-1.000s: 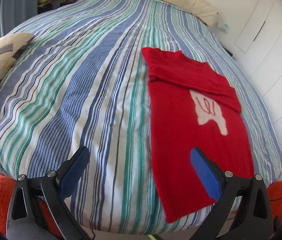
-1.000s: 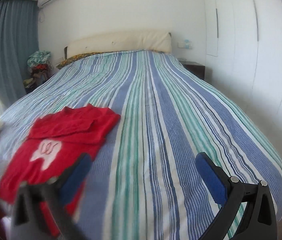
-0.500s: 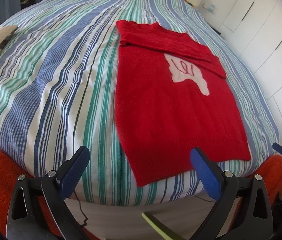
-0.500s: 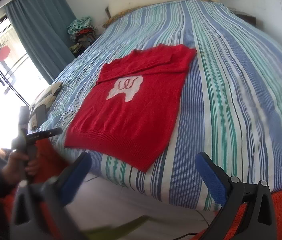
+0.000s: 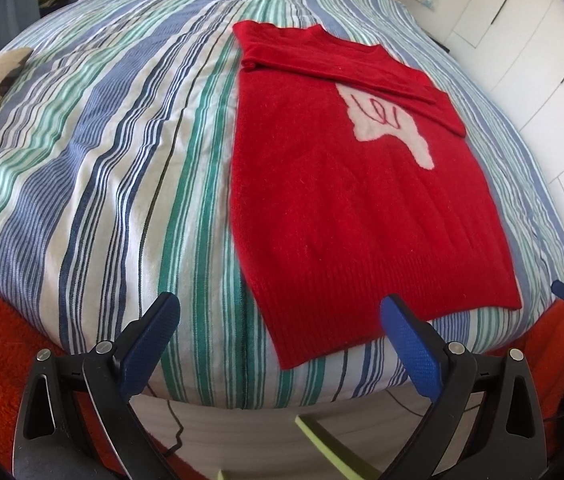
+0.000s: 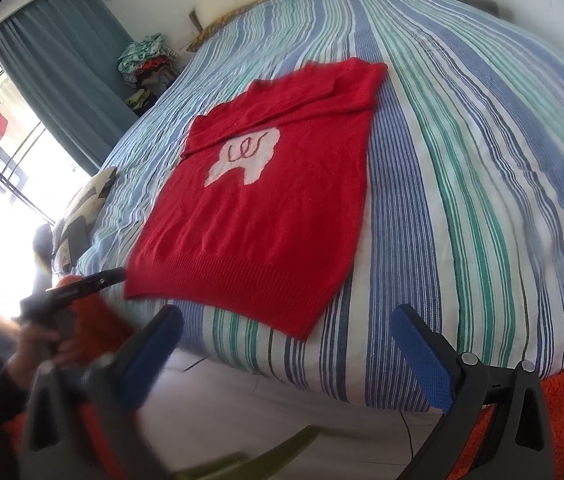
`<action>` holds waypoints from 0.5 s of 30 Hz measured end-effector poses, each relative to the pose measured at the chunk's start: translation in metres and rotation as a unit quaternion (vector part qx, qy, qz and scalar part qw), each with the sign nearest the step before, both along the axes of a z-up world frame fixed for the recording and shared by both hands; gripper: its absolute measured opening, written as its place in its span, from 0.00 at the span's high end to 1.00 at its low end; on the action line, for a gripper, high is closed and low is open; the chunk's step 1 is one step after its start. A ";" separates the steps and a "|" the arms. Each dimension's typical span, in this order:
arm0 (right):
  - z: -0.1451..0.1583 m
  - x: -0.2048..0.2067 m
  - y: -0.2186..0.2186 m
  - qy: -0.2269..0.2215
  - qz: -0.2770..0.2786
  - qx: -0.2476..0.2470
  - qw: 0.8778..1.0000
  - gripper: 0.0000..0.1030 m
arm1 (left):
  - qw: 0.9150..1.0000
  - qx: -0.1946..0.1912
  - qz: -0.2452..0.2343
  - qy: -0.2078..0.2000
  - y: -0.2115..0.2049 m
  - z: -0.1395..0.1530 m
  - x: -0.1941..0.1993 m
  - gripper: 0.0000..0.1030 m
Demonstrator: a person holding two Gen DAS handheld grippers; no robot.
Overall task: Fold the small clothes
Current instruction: 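Move both grippers to the sweater hem and close the left gripper on it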
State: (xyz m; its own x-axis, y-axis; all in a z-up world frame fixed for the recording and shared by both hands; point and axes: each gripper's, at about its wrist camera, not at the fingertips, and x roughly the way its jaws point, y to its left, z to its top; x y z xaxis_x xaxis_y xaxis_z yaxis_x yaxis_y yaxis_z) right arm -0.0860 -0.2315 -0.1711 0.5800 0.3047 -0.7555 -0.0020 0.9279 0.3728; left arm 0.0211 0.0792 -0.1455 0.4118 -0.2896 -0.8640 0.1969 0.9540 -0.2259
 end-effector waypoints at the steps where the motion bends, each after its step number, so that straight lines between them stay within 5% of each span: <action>1: -0.001 0.000 0.003 0.003 0.004 -0.005 1.000 0.01 | 1.000 0.002 -0.005 0.001 -0.002 -0.001 -0.001 0.03; 7: -0.012 0.006 0.011 0.033 0.025 -0.003 0.999 0.01 | 0.999 -0.001 -0.034 0.035 -0.012 -0.011 0.000 0.21; 15: -0.033 0.019 0.010 0.056 0.020 0.060 0.996 0.04 | 0.998 -0.026 -0.026 0.058 -0.005 -0.016 0.002 0.29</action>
State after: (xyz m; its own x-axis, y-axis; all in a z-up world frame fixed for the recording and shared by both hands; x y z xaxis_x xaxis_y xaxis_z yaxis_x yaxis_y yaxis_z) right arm -0.0672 -0.2220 -0.2041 0.4804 0.4180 -0.7710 0.0093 0.8766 0.4811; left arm 0.0231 0.0739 -0.1611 0.2922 -0.3534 -0.8886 0.2155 0.9296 -0.2989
